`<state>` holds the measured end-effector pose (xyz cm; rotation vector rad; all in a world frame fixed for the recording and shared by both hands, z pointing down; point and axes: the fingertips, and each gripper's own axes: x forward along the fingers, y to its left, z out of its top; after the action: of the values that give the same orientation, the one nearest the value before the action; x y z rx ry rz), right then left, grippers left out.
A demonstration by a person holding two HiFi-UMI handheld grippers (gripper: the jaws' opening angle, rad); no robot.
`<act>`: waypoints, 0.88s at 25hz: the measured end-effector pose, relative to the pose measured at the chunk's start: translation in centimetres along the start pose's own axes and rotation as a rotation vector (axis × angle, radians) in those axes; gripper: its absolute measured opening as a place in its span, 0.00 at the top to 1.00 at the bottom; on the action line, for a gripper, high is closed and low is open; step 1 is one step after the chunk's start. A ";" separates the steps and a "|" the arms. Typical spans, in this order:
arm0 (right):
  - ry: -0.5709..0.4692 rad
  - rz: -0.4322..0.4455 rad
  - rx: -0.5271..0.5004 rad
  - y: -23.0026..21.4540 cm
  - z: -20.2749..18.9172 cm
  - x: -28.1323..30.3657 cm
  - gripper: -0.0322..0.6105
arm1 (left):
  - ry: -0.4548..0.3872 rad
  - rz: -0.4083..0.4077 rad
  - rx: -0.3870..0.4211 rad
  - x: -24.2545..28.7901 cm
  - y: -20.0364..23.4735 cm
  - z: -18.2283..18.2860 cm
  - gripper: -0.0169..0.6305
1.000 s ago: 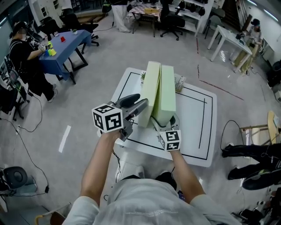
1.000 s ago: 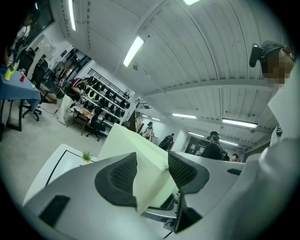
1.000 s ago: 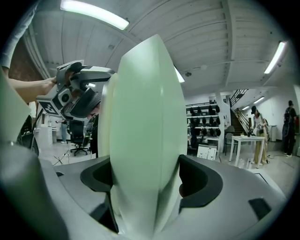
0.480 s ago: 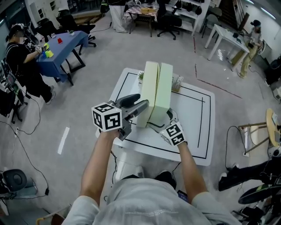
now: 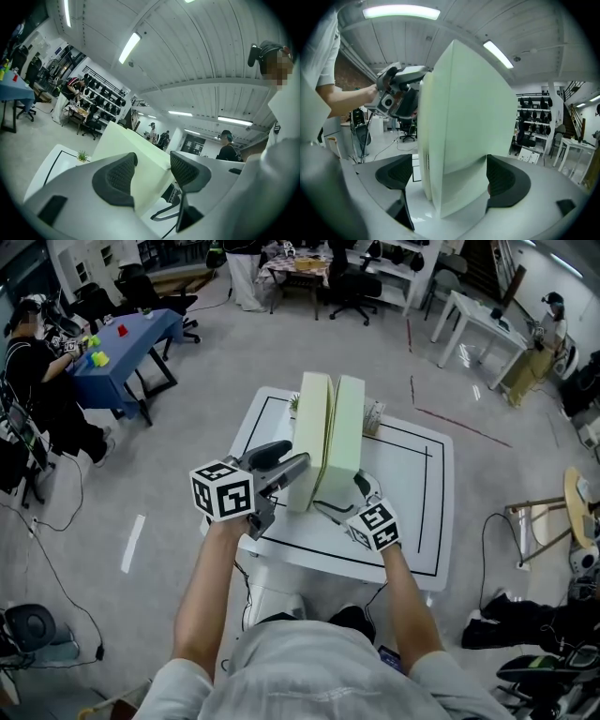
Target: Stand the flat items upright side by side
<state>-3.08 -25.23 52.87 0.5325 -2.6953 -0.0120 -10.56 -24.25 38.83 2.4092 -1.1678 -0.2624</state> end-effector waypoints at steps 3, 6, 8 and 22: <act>-0.050 0.004 0.018 0.1 1.7 -1.5 0.20 | -0.014 0.019 -0.009 -0.1 -0.1 0.1 0.59; -0.088 0.008 0.028 0.2 3.0 -3.1 0.20 | -0.043 0.043 -0.009 -0.7 -0.2 0.5 0.59; -0.104 0.011 0.041 0.2 3.7 -4.5 0.20 | -0.072 0.040 -0.003 -1.5 -0.6 1.1 0.59; -0.174 -0.207 0.031 -6.1 7.8 -22.2 0.49 | -0.138 0.163 0.398 0.6 -11.2 4.0 0.81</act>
<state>15.11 -23.28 36.85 0.8547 -2.7981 -0.0770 -3.86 -19.88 30.00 2.6420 -1.5988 -0.1577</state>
